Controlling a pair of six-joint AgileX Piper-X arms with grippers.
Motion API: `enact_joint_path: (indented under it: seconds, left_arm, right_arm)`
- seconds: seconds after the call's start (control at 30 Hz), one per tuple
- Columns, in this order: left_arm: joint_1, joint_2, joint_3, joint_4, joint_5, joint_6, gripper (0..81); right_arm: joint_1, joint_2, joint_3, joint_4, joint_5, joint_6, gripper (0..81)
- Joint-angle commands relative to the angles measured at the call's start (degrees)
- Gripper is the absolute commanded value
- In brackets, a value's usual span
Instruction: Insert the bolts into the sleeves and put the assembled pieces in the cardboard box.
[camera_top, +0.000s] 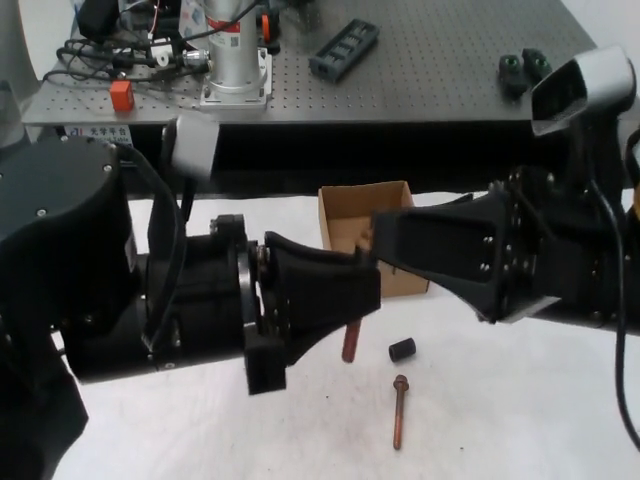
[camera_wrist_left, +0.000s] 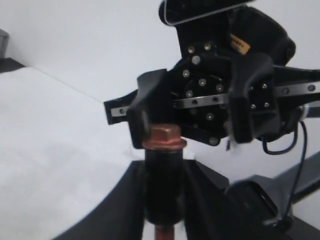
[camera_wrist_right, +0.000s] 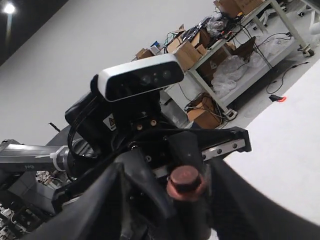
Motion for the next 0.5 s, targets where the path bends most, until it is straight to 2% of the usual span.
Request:
enact_joint_path:
  seconds: [0.0,0.1,0.2,0.3,0.47]
  left_arm:
    - [0.07,0.79,-1.26,-1.48,-9.37,0.81,0.7]
    - [0.17,6.49,-4.9,-0.76,-20.43,-3.27,0.7]
    - [0.17,15.8,-13.16,5.11,-26.65,-6.4,0.7]
    - [0.17,27.06,-25.97,14.9,-28.31,-6.37,0.7]
    - [0.17,46.8,-50.09,34.72,-32.26,-0.66,0.7]
  right_arm:
    - [-6.39,-3.28,-0.2,1.43,-2.4,-0.52,33.7]
    - [-13.27,-6.53,-0.2,8.95,-2.79,-2.08,33.5]
    - [-19.28,-9.31,-0.2,21.25,-1.47,-7.96,33.4]
    - [-22.85,-10.6,-0.2,32.56,3.83,-13.52,33.4]
    - [-24.28,-10.71,-0.2,45.05,13.34,-18.99,33.4]
